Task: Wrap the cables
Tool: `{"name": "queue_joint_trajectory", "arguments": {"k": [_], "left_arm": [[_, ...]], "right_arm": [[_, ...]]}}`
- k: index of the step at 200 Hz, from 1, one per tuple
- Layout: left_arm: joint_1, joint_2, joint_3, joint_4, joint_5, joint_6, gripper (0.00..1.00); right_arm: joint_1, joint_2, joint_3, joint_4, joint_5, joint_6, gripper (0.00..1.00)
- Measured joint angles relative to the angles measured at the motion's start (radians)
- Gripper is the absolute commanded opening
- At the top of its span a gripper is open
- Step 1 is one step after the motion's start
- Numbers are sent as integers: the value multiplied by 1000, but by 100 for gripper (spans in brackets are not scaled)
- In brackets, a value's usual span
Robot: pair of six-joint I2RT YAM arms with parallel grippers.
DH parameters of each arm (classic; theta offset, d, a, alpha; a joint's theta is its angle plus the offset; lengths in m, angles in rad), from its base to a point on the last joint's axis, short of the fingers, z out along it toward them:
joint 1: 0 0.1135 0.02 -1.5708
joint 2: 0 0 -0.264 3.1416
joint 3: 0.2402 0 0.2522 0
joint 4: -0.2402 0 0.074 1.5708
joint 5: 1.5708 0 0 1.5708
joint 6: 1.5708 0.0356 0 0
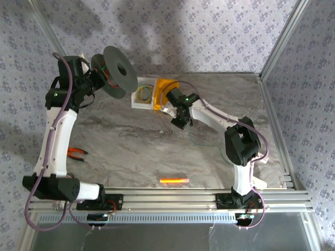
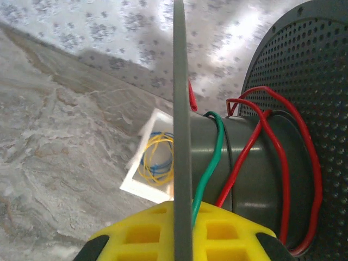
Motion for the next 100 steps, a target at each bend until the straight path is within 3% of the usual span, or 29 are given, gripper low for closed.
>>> {"name": "queue_joint_trajectory", "arguments": {"k": [63,100], "left_arm": [[-13,209,36,50,-195,-13,0],[-61,363,179,18,-303,78,0]], "right_arm": [[212,-8,219,-154,95,-26,0],[242,-8,481,-232,70,-95,0]]}}
